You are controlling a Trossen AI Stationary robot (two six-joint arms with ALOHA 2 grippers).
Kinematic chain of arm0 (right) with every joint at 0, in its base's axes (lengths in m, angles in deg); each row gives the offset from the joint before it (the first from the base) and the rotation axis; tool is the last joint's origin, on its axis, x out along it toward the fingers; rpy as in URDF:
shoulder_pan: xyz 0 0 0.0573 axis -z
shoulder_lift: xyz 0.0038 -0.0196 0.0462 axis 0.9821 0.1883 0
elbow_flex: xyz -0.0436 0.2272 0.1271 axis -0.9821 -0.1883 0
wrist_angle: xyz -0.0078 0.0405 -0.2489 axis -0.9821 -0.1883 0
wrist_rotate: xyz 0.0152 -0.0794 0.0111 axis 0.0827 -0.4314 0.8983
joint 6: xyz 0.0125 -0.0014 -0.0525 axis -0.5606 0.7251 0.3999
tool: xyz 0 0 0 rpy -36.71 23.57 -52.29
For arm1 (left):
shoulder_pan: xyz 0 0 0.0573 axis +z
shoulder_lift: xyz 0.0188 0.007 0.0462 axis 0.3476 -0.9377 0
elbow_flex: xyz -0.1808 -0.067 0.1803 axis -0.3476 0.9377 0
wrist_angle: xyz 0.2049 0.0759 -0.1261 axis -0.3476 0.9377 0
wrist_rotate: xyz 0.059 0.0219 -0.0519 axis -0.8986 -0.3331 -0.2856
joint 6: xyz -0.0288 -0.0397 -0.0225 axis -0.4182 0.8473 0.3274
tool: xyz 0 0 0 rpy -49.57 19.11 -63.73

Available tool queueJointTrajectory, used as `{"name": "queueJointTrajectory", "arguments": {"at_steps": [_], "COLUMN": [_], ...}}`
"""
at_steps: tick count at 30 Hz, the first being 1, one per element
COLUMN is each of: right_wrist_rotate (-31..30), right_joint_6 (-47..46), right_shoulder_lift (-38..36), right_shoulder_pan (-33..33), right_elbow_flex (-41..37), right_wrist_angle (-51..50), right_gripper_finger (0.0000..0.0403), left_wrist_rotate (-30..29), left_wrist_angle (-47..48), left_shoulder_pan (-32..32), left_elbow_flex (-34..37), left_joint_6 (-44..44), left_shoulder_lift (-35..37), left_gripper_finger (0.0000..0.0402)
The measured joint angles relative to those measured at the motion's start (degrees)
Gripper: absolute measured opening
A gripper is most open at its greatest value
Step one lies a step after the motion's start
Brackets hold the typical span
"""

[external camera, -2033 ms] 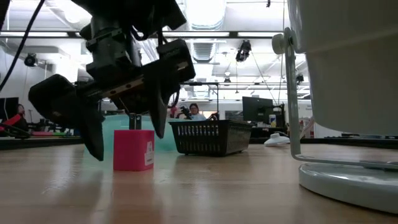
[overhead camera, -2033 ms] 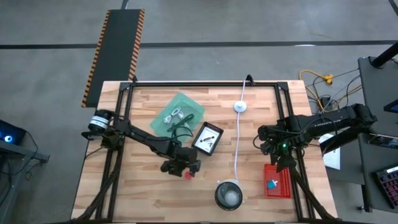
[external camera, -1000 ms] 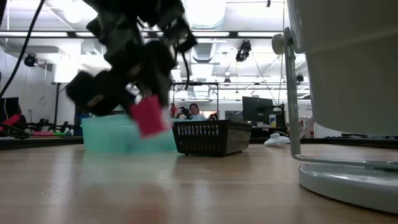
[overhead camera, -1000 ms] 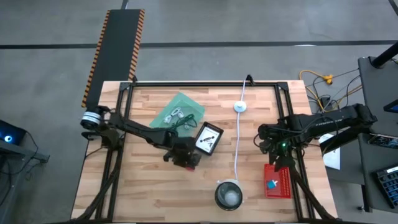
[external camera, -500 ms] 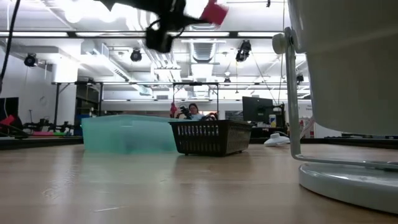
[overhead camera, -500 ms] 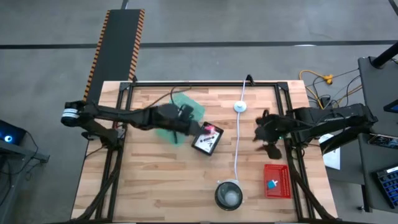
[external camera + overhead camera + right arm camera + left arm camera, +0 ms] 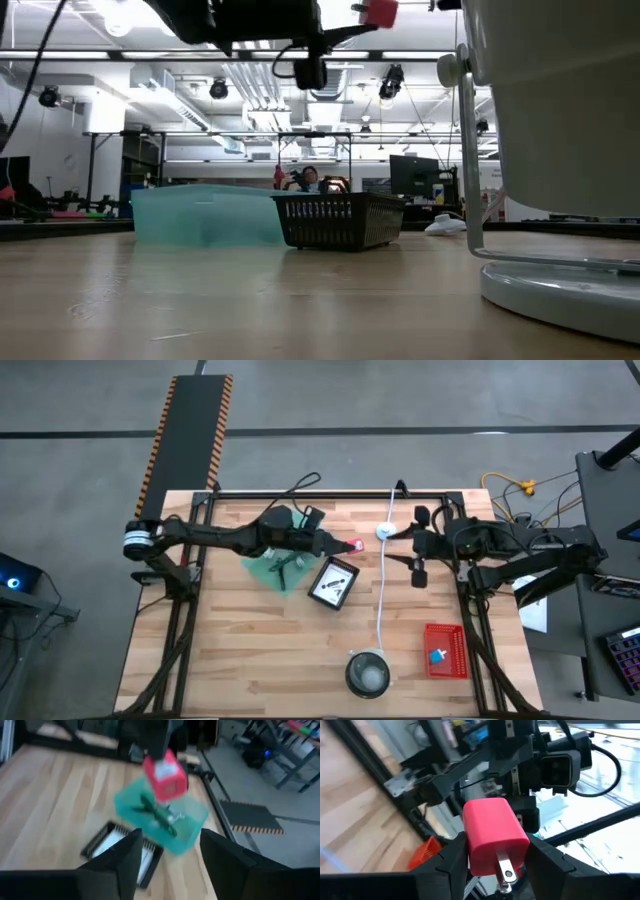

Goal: Pick and place items into bin
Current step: Put the red charger adaptor into the red bin

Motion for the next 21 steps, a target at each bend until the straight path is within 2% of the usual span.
{"name": "queueJointTrajectory", "arguments": {"at_steps": [4,14,21], "right_wrist_rotate": [-0.05,-0.39,-0.42], "right_joint_6": [1.82,5.02,9.43], "right_shoulder_lift": [2.94,8.10,8.18], "right_shoulder_pan": [0.56,0.73,0.97], "right_elbow_flex": [1.04,4.98,5.33], "right_wrist_angle": [3.85,3.95,4.04], "right_gripper_finger": [0.0214,0.0300,0.0310], "left_wrist_rotate": [2.60,6.91,7.29], "left_wrist_angle": [-7.32,-8.32,-8.34], "left_shoulder_pan": [0.67,1.35,1.38], "left_elbow_flex": [-1.69,-5.95,-6.40], "left_joint_6": [0.37,1.08,1.08], "left_shoulder_lift": [-4.16,-8.28,-8.43], "left_gripper_finger": [0.0146,0.0146,0.0146]}}
